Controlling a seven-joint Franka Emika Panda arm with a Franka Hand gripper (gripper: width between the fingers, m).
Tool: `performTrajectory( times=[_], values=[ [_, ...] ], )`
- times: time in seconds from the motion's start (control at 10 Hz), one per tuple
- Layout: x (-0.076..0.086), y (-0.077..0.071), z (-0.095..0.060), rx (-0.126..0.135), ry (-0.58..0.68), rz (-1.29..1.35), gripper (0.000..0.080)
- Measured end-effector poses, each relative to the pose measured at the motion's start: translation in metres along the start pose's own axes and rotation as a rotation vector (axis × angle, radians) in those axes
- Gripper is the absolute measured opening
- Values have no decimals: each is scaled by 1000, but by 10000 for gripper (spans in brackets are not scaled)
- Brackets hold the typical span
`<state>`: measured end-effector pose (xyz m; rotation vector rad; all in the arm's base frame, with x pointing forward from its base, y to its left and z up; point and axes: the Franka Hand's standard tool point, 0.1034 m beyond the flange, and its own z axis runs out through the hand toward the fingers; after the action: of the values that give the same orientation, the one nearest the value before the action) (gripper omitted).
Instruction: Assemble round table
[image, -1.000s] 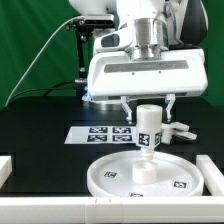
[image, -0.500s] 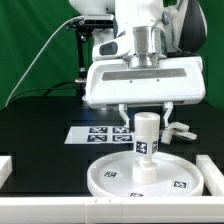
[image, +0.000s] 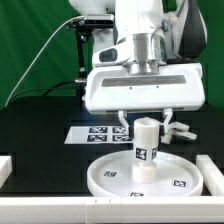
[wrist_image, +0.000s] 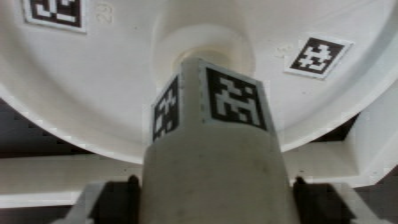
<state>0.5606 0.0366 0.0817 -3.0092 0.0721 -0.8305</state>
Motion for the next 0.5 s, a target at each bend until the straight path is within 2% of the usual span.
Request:
performTrajectory(
  times=[0.2, 0.3, 0.4, 0.5],
  values=[
    [0, 0, 0, 1, -8, 1, 407],
    [-2, 0, 1, 2, -15, 1, 489],
    [-5, -3, 1, 9, -43, -2, 489],
    [0, -11, -4, 24, -81, -14, 615]
  ],
)
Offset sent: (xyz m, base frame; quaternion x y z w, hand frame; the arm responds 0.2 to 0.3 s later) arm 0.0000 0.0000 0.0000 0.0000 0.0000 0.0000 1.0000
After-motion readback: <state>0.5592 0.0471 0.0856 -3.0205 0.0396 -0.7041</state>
